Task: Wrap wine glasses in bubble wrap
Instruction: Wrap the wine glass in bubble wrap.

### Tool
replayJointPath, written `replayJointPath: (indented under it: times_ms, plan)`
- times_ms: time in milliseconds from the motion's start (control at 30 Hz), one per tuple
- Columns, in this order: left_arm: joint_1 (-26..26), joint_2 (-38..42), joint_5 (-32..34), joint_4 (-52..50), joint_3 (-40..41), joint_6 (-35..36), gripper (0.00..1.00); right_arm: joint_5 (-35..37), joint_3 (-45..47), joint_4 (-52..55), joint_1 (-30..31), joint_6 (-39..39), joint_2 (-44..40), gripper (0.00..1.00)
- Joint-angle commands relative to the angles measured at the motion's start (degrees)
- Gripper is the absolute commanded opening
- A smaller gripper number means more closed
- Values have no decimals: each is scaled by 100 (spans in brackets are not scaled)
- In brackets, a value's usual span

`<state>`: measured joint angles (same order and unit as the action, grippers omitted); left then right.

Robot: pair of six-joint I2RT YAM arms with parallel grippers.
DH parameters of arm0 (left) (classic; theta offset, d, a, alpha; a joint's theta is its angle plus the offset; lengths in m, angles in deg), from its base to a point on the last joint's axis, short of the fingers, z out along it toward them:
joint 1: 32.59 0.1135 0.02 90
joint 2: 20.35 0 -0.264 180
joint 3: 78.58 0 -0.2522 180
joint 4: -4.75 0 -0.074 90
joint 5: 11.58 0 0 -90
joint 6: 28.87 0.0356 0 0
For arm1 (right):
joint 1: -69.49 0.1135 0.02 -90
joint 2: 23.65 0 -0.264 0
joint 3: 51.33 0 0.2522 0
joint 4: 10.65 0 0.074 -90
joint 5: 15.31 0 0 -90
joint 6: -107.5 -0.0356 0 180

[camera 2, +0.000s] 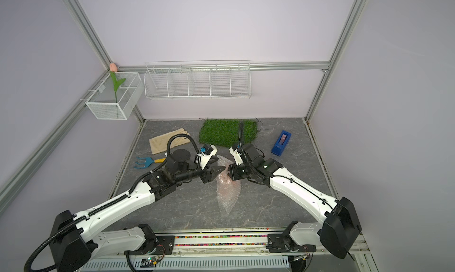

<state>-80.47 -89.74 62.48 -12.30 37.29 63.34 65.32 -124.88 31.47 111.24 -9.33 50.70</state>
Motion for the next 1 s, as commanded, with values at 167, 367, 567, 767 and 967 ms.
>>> replayJointPath:
  times_ms: [167,367,567,767,967]
  plan:
    - [24,-365,-1169,-569,-312,294,39,18,-61,344,-283,-291,-740,32]
    - [-50,-464,-1291,-1041,-321,532,27,-233,122,573,-720,-527,-1175,32]
    - [-383,-956,-1128,-1938,-714,965,21,-700,317,378,-845,-724,-1448,32]
    - [-504,-1321,-676,-2466,-884,1112,18,-951,416,167,-839,-796,-1278,34]
    - [-510,-1253,-637,-2463,-862,1312,19,-1058,301,-94,-838,-633,-856,38]
